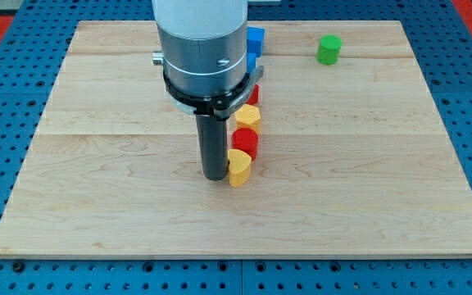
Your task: Separate heart from red circle
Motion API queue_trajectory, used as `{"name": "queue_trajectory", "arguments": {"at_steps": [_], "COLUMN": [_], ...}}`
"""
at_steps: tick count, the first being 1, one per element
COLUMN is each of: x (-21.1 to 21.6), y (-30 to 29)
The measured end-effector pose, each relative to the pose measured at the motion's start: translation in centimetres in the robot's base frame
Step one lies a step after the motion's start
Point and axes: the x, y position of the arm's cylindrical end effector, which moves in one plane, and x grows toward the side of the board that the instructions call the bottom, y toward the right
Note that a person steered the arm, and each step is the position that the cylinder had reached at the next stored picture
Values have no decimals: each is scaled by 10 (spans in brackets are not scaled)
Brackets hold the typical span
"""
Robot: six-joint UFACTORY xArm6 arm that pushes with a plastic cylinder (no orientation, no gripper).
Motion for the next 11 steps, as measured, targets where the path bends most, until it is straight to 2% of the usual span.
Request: {"name": "queue_trajectory", "arguments": {"at_steps": [4,7,9,10,11], "x": [-9,-16,-19,-45,-13], "y": [-4,124,145,157,165]}}
